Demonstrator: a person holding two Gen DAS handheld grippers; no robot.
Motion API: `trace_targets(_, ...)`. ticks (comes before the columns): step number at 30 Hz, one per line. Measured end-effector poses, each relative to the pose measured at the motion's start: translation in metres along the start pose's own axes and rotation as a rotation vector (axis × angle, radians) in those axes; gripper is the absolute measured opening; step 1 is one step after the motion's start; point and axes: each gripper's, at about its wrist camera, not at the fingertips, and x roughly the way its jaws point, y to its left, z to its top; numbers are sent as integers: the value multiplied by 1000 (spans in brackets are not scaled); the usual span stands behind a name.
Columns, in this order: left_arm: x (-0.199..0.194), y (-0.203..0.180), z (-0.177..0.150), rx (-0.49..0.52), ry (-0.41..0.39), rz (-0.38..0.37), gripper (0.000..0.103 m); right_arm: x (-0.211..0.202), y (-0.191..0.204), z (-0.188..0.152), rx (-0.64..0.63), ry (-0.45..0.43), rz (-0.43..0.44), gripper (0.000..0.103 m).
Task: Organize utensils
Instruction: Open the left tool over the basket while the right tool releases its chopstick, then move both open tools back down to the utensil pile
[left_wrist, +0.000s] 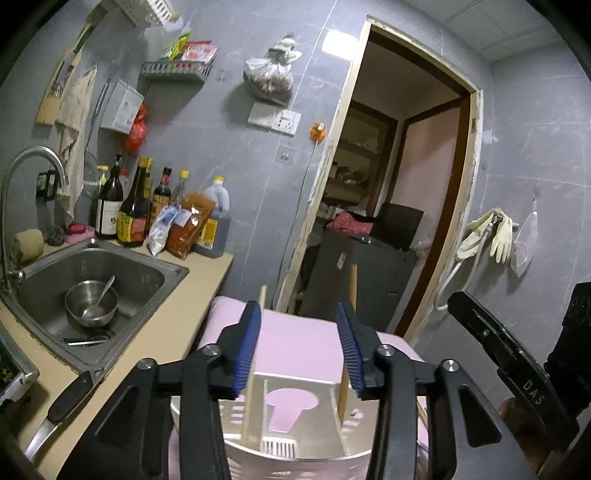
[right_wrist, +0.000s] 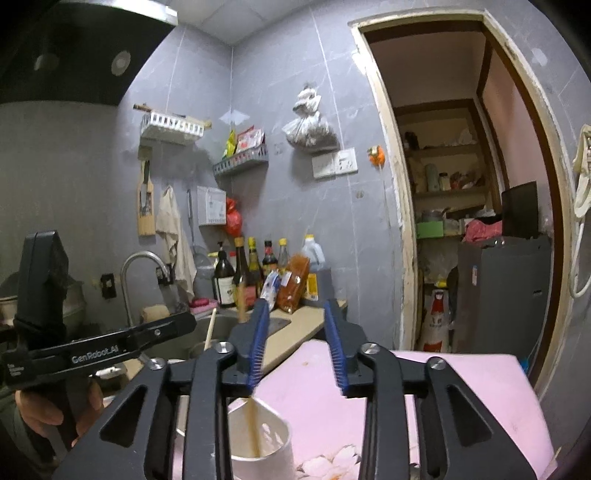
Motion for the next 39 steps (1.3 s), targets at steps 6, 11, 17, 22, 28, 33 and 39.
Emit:
trace_targets(6, -10, -28, 7, 11, -60, -6, 62, -31, -19, 16, -16, -71, -70, 65)
trace_targets(11, -15, -58, 6, 55, -102, -10, 87, -61, -36, 24, -56, -131, -150, 81)
trace_targets(17, -13, -92, -4, 90, -113, -35, 98, -94, -56, 24, -96, -161, -231, 98)
trace_targets(22, -2, -113, -20, 124, -65, -57, 99, -118, -77, 16, -120, -137, -285, 103)
trace_targets(28, 15, -137, -44, 155, 26, -74, 99, -131, -109, 0, -108, -33, -337, 103)
trace_targets(33, 32, -154, -69, 175, 129, -78, 99, -133, -132, -20, -78, 96, -369, 103)
trace_targets(39, 55, -165, -94, 173, 247, -80, 99, -133, -152, -44, -27, 236, -387, 98)
